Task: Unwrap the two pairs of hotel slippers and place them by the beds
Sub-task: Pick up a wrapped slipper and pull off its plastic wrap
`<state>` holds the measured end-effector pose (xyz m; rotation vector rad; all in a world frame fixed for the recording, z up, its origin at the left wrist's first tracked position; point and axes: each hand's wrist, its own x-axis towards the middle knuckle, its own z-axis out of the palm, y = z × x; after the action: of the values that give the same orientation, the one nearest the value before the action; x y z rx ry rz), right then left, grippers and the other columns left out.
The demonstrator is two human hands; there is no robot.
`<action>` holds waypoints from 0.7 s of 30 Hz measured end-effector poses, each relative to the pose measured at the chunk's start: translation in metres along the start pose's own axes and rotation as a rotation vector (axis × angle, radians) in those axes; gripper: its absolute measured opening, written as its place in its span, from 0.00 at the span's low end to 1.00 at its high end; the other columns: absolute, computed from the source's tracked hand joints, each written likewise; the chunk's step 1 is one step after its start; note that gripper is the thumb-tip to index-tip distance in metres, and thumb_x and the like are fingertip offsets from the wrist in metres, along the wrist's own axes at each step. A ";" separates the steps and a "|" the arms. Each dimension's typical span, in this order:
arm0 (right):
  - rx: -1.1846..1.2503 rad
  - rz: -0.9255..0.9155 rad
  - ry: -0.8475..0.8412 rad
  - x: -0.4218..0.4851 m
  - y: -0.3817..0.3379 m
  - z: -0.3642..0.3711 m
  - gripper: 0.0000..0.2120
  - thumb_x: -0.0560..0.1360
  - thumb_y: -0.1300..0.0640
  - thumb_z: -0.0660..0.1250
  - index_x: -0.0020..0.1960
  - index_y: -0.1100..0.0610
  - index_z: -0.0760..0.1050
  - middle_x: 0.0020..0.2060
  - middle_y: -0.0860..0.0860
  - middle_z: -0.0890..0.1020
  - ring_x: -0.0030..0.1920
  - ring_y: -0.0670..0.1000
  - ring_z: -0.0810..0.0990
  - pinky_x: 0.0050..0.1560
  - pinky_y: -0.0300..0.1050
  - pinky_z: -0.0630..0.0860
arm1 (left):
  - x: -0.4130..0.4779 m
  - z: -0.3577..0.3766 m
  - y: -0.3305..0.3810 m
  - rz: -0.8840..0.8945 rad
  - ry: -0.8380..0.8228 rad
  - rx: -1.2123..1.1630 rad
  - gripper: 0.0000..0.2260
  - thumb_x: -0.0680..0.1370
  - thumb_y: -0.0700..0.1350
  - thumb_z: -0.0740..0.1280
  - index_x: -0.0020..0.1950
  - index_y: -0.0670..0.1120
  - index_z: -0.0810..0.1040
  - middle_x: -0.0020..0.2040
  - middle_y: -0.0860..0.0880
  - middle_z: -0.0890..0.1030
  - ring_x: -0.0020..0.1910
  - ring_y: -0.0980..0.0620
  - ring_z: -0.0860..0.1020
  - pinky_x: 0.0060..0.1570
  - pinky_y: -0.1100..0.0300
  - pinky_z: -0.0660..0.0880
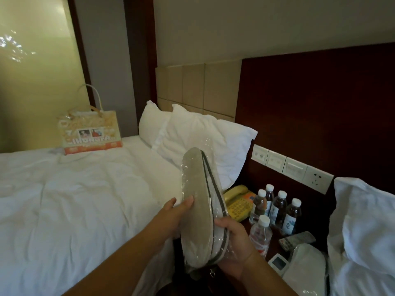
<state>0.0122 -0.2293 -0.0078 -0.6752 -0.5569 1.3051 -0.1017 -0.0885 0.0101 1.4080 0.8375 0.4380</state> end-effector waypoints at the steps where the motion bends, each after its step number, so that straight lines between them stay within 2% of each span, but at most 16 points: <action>1: 0.043 0.009 -0.049 -0.003 -0.002 0.002 0.24 0.67 0.61 0.65 0.62 0.64 0.78 0.59 0.66 0.80 0.57 0.65 0.81 0.56 0.58 0.78 | -0.004 -0.004 0.003 -0.018 -0.083 -0.083 0.40 0.65 0.68 0.72 0.72 0.51 0.67 0.66 0.48 0.77 0.60 0.44 0.79 0.50 0.50 0.79; 3: 0.038 0.050 -0.099 -0.006 -0.007 0.006 0.27 0.67 0.64 0.64 0.66 0.65 0.74 0.64 0.67 0.76 0.62 0.67 0.77 0.61 0.61 0.74 | -0.009 -0.009 0.006 -0.031 -0.209 -0.188 0.31 0.66 0.62 0.74 0.64 0.49 0.76 0.57 0.48 0.84 0.54 0.44 0.82 0.52 0.46 0.79; 5: -0.033 0.082 -0.152 -0.008 -0.012 0.010 0.28 0.70 0.66 0.61 0.70 0.65 0.69 0.69 0.68 0.70 0.68 0.67 0.70 0.70 0.63 0.65 | -0.014 -0.013 0.006 -0.029 -0.260 -0.256 0.25 0.67 0.55 0.74 0.61 0.46 0.78 0.55 0.45 0.84 0.54 0.43 0.82 0.52 0.46 0.79; 6: -0.083 0.065 -0.188 -0.009 -0.016 0.011 0.28 0.71 0.66 0.60 0.72 0.64 0.67 0.70 0.67 0.70 0.69 0.67 0.69 0.71 0.63 0.64 | -0.015 -0.015 0.005 -0.001 -0.264 -0.281 0.25 0.67 0.51 0.76 0.61 0.45 0.78 0.56 0.43 0.83 0.55 0.42 0.82 0.51 0.46 0.79; 7: -0.168 0.043 -0.198 -0.010 -0.022 0.011 0.28 0.72 0.66 0.60 0.72 0.63 0.68 0.68 0.65 0.72 0.68 0.65 0.71 0.68 0.62 0.68 | -0.015 -0.019 0.003 0.038 -0.261 -0.302 0.24 0.66 0.48 0.77 0.60 0.43 0.79 0.57 0.41 0.83 0.56 0.41 0.81 0.51 0.46 0.79; 9: -0.448 -0.025 -0.015 -0.013 -0.038 0.017 0.26 0.71 0.60 0.66 0.69 0.53 0.73 0.63 0.56 0.80 0.62 0.58 0.79 0.60 0.56 0.76 | -0.018 -0.025 0.001 0.099 -0.235 -0.296 0.23 0.65 0.45 0.79 0.58 0.43 0.81 0.56 0.39 0.83 0.55 0.39 0.81 0.48 0.49 0.80; 11: -0.720 -0.166 0.304 -0.014 -0.056 0.022 0.23 0.70 0.54 0.71 0.63 0.40 0.76 0.58 0.47 0.82 0.57 0.49 0.81 0.55 0.50 0.76 | -0.022 -0.030 0.001 0.156 -0.198 -0.204 0.25 0.63 0.45 0.80 0.58 0.46 0.81 0.55 0.41 0.84 0.53 0.42 0.83 0.46 0.52 0.81; 12: -0.787 -0.258 0.395 -0.013 -0.065 0.027 0.21 0.71 0.53 0.73 0.61 0.37 0.76 0.56 0.45 0.82 0.55 0.46 0.81 0.52 0.46 0.76 | -0.023 -0.031 0.001 0.178 -0.183 -0.139 0.25 0.63 0.45 0.81 0.58 0.48 0.80 0.53 0.44 0.85 0.52 0.44 0.83 0.44 0.55 0.81; 14: -0.911 -0.446 0.433 -0.010 -0.084 0.040 0.22 0.72 0.55 0.73 0.60 0.35 0.74 0.56 0.43 0.80 0.54 0.44 0.80 0.48 0.42 0.77 | -0.026 -0.033 0.001 0.183 -0.162 -0.015 0.28 0.61 0.46 0.83 0.58 0.52 0.79 0.52 0.49 0.85 0.49 0.50 0.84 0.42 0.59 0.81; 17: -1.158 -0.621 0.407 -0.007 -0.105 0.063 0.24 0.72 0.50 0.74 0.62 0.33 0.70 0.59 0.38 0.75 0.55 0.40 0.76 0.49 0.37 0.75 | -0.030 -0.035 -0.001 0.172 -0.159 0.080 0.33 0.58 0.49 0.84 0.59 0.54 0.75 0.51 0.54 0.85 0.48 0.55 0.84 0.40 0.62 0.81; 19: -1.237 -0.636 0.370 -0.005 -0.112 0.075 0.28 0.70 0.46 0.74 0.66 0.33 0.67 0.63 0.38 0.71 0.58 0.39 0.73 0.51 0.35 0.72 | -0.031 -0.035 -0.002 0.175 -0.157 0.125 0.34 0.57 0.50 0.84 0.59 0.54 0.74 0.51 0.57 0.84 0.47 0.57 0.83 0.40 0.64 0.80; 21: -1.199 -0.573 0.350 -0.002 -0.116 0.085 0.37 0.68 0.43 0.75 0.71 0.34 0.60 0.70 0.41 0.66 0.63 0.43 0.71 0.55 0.38 0.72 | -0.032 -0.035 -0.001 0.187 -0.155 0.174 0.35 0.56 0.52 0.84 0.60 0.55 0.74 0.51 0.57 0.84 0.48 0.58 0.83 0.43 0.62 0.80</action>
<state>0.0302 -0.2345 0.1348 -1.5344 -1.1365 0.1861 -0.1484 -0.0882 0.0186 1.6678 0.6319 0.3992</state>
